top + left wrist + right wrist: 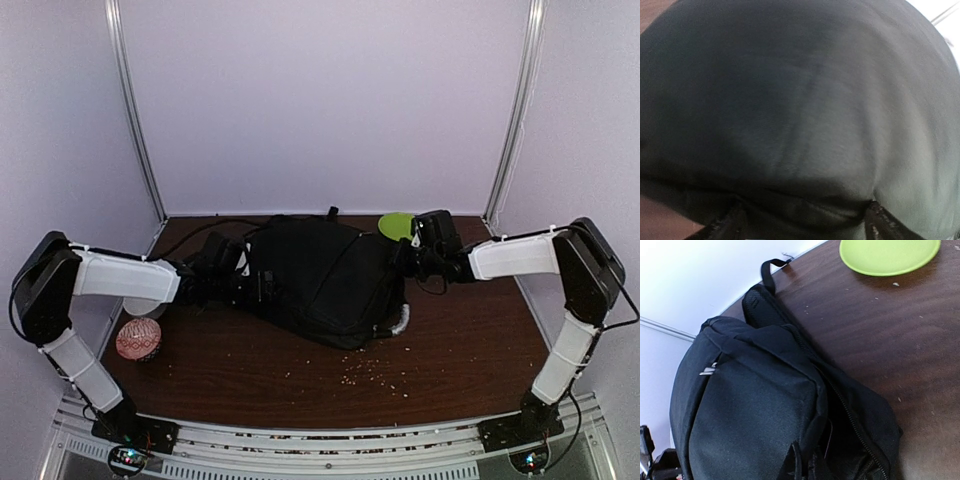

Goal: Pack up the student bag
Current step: Zip the student bag at the center of the board.

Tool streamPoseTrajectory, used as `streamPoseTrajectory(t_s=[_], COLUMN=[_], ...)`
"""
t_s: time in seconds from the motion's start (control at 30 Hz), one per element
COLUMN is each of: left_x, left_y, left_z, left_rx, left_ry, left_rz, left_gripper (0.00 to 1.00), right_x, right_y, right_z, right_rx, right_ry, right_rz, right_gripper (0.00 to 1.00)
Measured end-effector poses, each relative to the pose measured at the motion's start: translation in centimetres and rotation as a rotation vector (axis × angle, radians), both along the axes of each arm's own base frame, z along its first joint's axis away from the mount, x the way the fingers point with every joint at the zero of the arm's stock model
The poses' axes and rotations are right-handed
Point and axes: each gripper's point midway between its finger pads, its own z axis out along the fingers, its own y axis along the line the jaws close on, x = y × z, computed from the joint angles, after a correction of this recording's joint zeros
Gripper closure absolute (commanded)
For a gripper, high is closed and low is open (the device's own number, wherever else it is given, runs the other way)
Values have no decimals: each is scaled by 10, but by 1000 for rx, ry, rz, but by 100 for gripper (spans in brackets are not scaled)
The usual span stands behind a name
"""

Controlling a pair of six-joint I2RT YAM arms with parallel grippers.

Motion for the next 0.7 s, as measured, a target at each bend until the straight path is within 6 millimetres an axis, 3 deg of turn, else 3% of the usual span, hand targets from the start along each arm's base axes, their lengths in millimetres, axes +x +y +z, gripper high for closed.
streamPoseTrajectory(t_s=[0.13,0.27,0.3,0.37,0.4,0.47,0.57,0.7], left_x=[32,56,61,67,66,61,35,-3], left_y=[-12,-19,-20,-21,-21,-21,-7,15], left_z=[3,9,10,12,13,17,25,49], left_rx=[-21,-65,-73,-87,-90,-108,-125,-126], left_ry=[-9,-24,-26,-31,-33,-44,-48,-92], left_rz=[-12,-26,-29,-37,-41,-48,-46,-23], left_gripper=[32,37,34,25,19,12,6,3], right_x=[-54,-105,-112,-119,-120,-122,-135,-157], right_y=[-14,1,5,7,6,3,-2,-5], right_z=[8,3,-2,-8,-9,-3,25,68], right_rx=[6,11,0,-35,-49,-81,-121,-130], right_ry=[-10,3,18,33,36,18,-58,-176], right_rz=[-30,14,27,39,39,44,62,76], right_gripper=[100,100,93,61,48,34,29,30])
